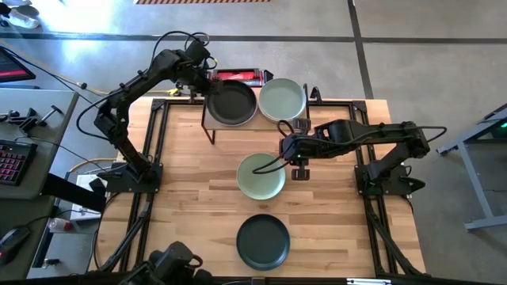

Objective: Place and stack plates onto a shelf
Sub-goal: Stack the black plate on top of the white plate on the shelf, then stack the light green plate on top of the black plate on the shelf

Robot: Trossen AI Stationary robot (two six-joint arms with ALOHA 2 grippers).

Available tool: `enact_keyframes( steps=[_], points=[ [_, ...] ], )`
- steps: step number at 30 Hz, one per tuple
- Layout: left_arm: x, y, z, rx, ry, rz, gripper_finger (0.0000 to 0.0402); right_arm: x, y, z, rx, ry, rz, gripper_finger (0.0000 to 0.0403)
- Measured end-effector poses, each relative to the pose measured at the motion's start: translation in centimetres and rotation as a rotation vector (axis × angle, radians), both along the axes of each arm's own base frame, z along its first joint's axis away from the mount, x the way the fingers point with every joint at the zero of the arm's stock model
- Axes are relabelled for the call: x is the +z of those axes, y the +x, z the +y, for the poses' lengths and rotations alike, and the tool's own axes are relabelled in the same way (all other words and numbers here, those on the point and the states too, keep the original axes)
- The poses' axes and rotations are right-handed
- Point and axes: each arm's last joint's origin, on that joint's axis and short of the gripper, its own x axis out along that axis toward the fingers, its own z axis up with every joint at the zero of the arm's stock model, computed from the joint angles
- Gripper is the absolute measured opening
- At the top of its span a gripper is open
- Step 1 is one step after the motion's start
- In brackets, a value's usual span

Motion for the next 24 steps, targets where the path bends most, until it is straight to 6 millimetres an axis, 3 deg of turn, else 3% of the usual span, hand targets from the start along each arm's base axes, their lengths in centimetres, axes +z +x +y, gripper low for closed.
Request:
enact_keyframes(
  steps=[8, 14, 24],
  points=[
    [0.0, 0.0, 0.0, -0.021, -0.003, -0.007, 0.0073, 0.0, 0.0, 0.0, 0.0, -0.001, 0.005, 0.013],
    [0.3, 0.0, -0.3, -0.047, -0.039, -0.056, 0.0077, 0.0, 0.0, 0.0, -0.001, 0.013, 0.002, 0.013],
    [3.5, -1.6, -2.3, -0.118, -0.042, -0.237, 0.0074, -1.4, 1.6, 0.2, 0.161, 0.197, 0.053, 0.013]
  ],
)
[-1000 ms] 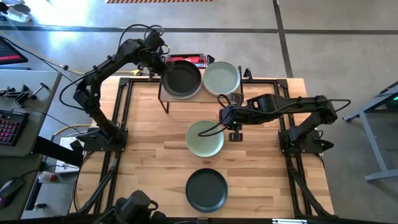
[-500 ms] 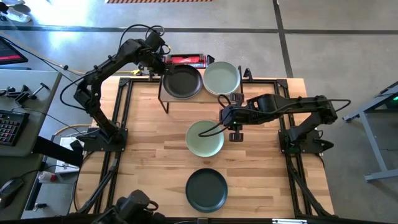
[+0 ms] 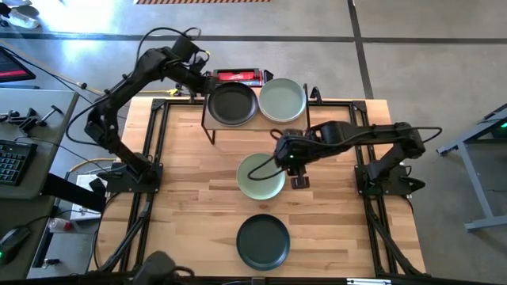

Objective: Place and stack plates onto a shelf
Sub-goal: Stack the light green plate on top of the black plate on the shelf

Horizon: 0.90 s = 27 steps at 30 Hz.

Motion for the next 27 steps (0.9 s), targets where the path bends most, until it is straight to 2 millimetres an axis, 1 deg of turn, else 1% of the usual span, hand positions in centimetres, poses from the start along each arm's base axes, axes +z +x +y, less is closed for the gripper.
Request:
enact_keyframes(
  steps=[3, 6, 11, 15, 19, 23, 27],
  points=[
    [1.2, -0.3, -1.3, -0.022, 0.031, -0.029, 0.0074, -1.2, 1.1, -0.4, 0.068, 0.007, 0.041, 0.013],
    [2.4, -0.3, -3.0, -0.06, 0.063, -0.057, 0.0074, -2.7, 2.4, -0.7, 0.126, 0.014, 0.093, 0.013],
    [3.8, -0.3, -6.2, -0.148, 0.084, -0.068, 0.0074, -5.4, 4.1, -0.8, 0.217, 0.067, 0.187, 0.013],
    [4.2, 0.0, -9.0, -0.232, 0.067, -0.042, 0.0074, -7.5, 4.8, -0.7, 0.275, 0.103, 0.286, 0.013],
    [4.4, 0.1, -11.2, -0.276, 0.092, 0.023, 0.0074, -9.4, 5.3, -0.3, 0.311, 0.147, 0.389, 0.013],
    [4.4, 0.1, -12.7, -0.242, 0.117, 0.099, 0.0074, -11.1, 6.0, 0.1, 0.32, 0.162, 0.438, 0.013],
    [4.3, 0.0, -13.7, -0.223, 0.111, 0.137, 0.0074, -12.2, 6.4, 0.3, 0.319, 0.165, 0.47, 0.013]
  ],
)
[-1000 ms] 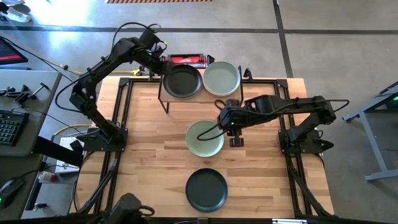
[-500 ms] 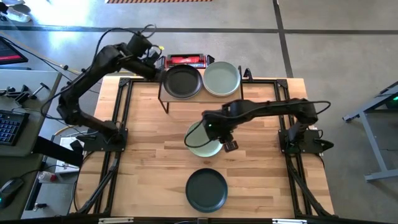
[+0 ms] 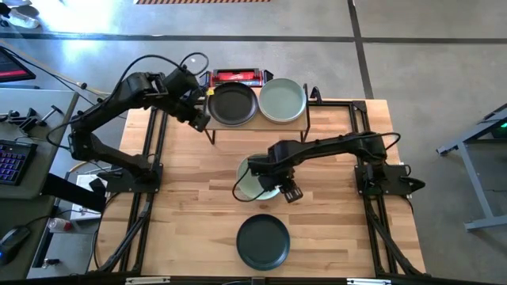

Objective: Place and stack plates onto a shelf
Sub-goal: Stack the light green plate on top of the black plate on the shelf

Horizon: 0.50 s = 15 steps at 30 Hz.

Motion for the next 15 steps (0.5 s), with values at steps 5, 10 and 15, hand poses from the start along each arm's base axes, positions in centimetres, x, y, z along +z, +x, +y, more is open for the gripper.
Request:
enact_keyframes(
  steps=[5, 10, 15],
  points=[
    [0.1, 0.3, -1.0, -0.013, -0.017, -0.006, 0.0074, -0.6, 0.3, 0.4, 0.007, -0.002, 0.004, 0.013],
    [0.1, 0.5, -1.7, -0.032, -0.025, -0.008, 0.0074, -0.6, 0.9, 1.0, 0.021, -0.001, -0.057, 0.013],
    [0.1, 0.7, -2.2, -0.029, -0.039, -0.012, 0.0074, -1.9, 0.8, 1.7, 0.057, 0.0, -0.074, 0.013]
  ],
)
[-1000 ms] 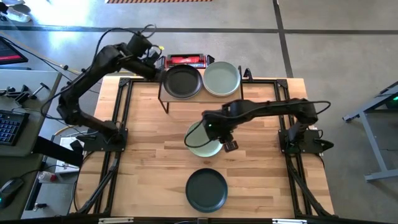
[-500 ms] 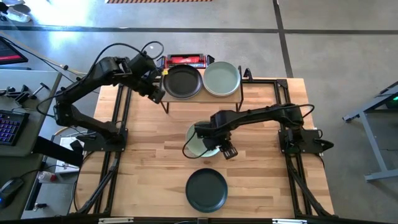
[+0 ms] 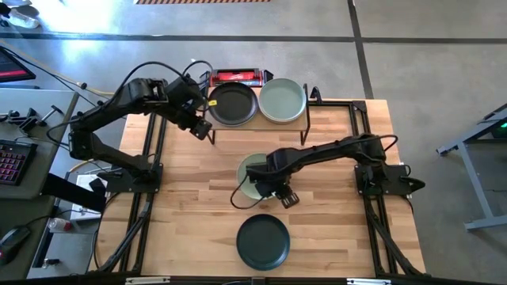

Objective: Place and stack plates onto a shelf
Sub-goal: Stack the light green plate on top of the black plate on the shelf

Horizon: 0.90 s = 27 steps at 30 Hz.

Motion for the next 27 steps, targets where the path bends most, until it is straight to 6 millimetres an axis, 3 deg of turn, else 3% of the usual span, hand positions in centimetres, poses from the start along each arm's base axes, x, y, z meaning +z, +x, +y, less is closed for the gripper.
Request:
enact_keyframes(
  steps=[6, 11, 15, 19, 23, 27],
  points=[
    [0.0, 0.0, -0.1, -0.002, -0.001, 0.0, 0.0074, -3.8, -1.4, 0.4, 0.018, -0.06, 0.075, 0.013],
    [0.0, 0.0, 0.0, 0.029, 0.02, 0.008, 0.0074, -5.9, -2.4, 0.7, 0.039, -0.152, 0.093, 0.013],
    [0.0, 0.0, 0.0, 0.039, 0.032, 0.012, 0.0074, -6.1, -2.7, 0.9, 0.039, -0.178, 0.117, 0.013],
    [0.0, 0.0, 0.0, 0.039, 0.034, 0.013, 0.0074, -4.9, -3.0, 1.2, 0.048, -0.186, 0.126, 0.013],
    [0.0, 0.0, 0.0, 0.039, 0.034, 0.013, 0.0074, -3.5, -2.8, 1.5, 0.05, -0.181, 0.029, 0.013],
    [0.0, 0.1, 0.1, 0.038, 0.035, 0.011, 0.0074, -3.4, -1.8, 1.8, 0.05, -0.148, -0.082, 0.013]
  ],
)
